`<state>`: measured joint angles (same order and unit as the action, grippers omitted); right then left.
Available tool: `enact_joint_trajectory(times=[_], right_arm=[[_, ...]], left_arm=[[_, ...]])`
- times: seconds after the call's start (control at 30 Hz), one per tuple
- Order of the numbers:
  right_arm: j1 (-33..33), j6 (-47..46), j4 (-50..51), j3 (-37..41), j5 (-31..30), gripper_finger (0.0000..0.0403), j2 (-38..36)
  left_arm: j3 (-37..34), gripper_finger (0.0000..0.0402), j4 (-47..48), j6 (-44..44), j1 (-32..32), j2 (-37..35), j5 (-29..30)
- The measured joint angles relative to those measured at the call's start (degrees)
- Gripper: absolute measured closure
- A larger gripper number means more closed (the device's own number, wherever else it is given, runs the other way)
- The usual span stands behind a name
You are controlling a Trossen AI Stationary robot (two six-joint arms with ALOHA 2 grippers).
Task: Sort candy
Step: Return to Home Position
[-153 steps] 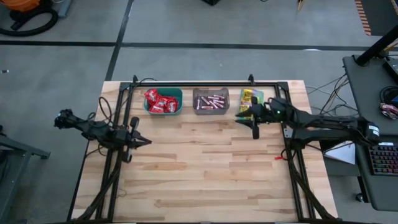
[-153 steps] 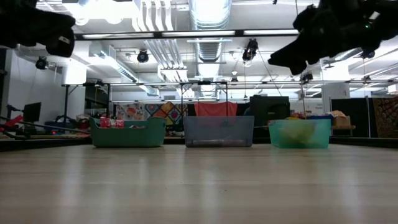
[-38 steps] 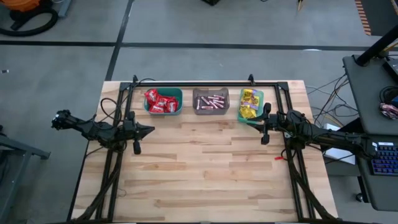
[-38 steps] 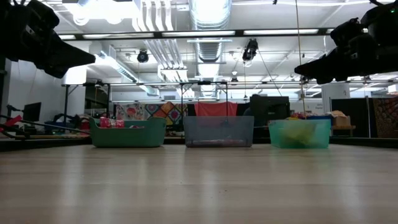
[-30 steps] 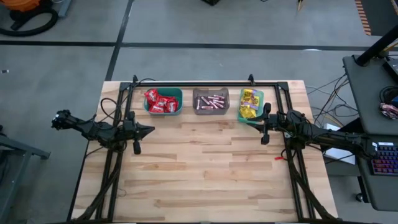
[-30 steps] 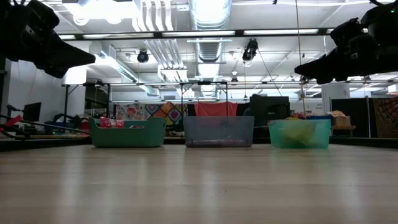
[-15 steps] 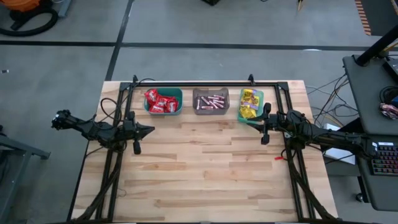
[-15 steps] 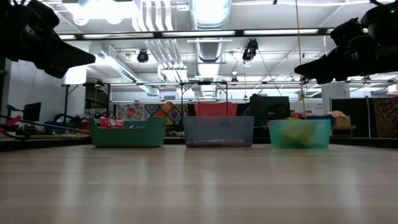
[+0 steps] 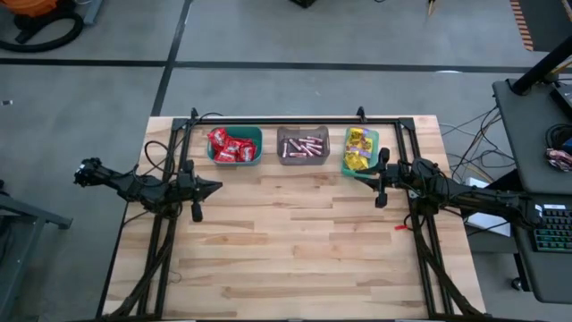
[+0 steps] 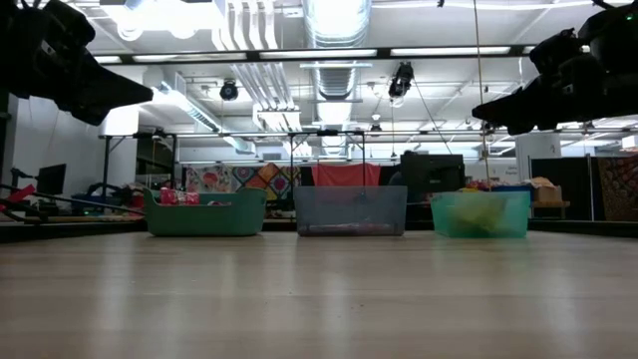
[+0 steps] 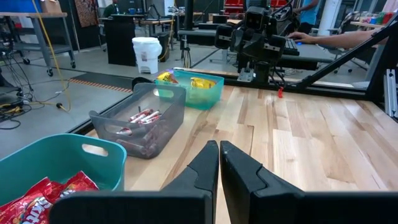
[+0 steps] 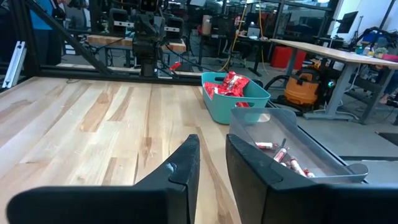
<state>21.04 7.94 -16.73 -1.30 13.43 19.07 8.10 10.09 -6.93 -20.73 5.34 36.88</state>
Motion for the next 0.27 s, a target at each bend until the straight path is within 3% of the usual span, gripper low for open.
enact_joint_trajectory(times=[0.27], right_arm=[[0.0, 0.0, 0.0, 0.0, 0.0, 0.0321, 0.0]], left_arm=[[0.0, 0.0402, 0.0, 0.0, 0.0, 0.0, 0.0]])
